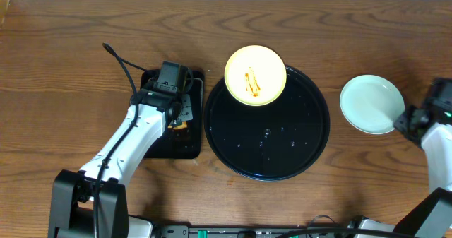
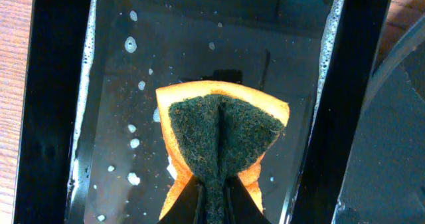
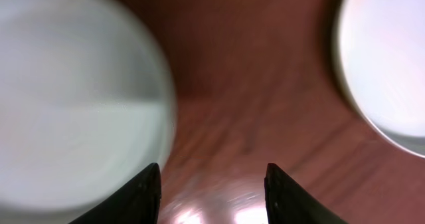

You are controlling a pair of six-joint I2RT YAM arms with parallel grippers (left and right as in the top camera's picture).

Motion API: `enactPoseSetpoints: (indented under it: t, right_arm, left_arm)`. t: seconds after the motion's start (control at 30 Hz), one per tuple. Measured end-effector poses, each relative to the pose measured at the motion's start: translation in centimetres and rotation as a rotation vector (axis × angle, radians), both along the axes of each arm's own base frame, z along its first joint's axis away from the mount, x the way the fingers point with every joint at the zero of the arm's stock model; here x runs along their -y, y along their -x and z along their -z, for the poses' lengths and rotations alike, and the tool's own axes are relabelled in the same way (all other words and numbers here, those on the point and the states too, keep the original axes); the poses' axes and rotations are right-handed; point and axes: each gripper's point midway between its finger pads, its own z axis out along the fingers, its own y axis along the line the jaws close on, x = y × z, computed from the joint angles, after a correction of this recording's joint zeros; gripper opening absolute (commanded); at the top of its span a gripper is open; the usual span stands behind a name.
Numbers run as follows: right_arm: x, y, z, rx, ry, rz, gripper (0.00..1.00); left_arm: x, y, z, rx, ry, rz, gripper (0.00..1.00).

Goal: Clean dirty plates on tray and stack at the side

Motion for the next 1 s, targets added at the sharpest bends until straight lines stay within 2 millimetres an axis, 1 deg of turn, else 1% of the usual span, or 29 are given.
enactPoseSetpoints:
  t: [0.17, 0.27, 0.33, 0.47, 0.53, 0.6, 0.8, 1.0]
  right_arm:
    - [4.3, 1.2, -0.8, 0.068, 0.039, 0.133, 0.53]
    - [6.2, 2.2, -1.1, 0.09, 0.058, 0.195, 0.54]
    - [7.3, 3.0, -1.3, 0.098, 0.067, 0.23, 0.54]
    - [8.8, 3.8, -1.2, 0.107, 0.078, 0.275, 0.55]
    - [9.3, 4.2, -0.6, 0.095, 0.074, 0.286, 0.54]
    - [9.4, 4.4, 0.3, 0.073, 0.057, 0.285, 0.54]
    - [9.3, 4.5, 3.4, 0.005, 0.005, 0.256, 0.54]
    - [9.4, 4.5, 5.0, -0.033, -0.005, 0.234, 0.54]
  left_arm:
    - [0.0, 0.0, 0.0, -0.001, -0.001, 0.0, 0.08]
    - [0.0, 0.1, 0.0, -0.003, -0.001, 0.0, 0.09]
    - [0.0, 0.1, 0.0, -0.004, -0.001, 0.0, 0.09]
    - [0.0, 0.1, 0.0, -0.004, -0.001, 0.0, 0.09]
    - [0.0, 0.1, 0.0, -0.004, -0.001, 0.0, 0.09]
    - [0.0, 0.1, 0.0, -0.004, -0.001, 0.0, 0.09]
    - [0.0, 0.1, 0.0, -0.004, -0.001, 0.0, 0.09]
    - [0.0, 0.1, 0.0, -0.003, 0.001, -0.005, 0.09]
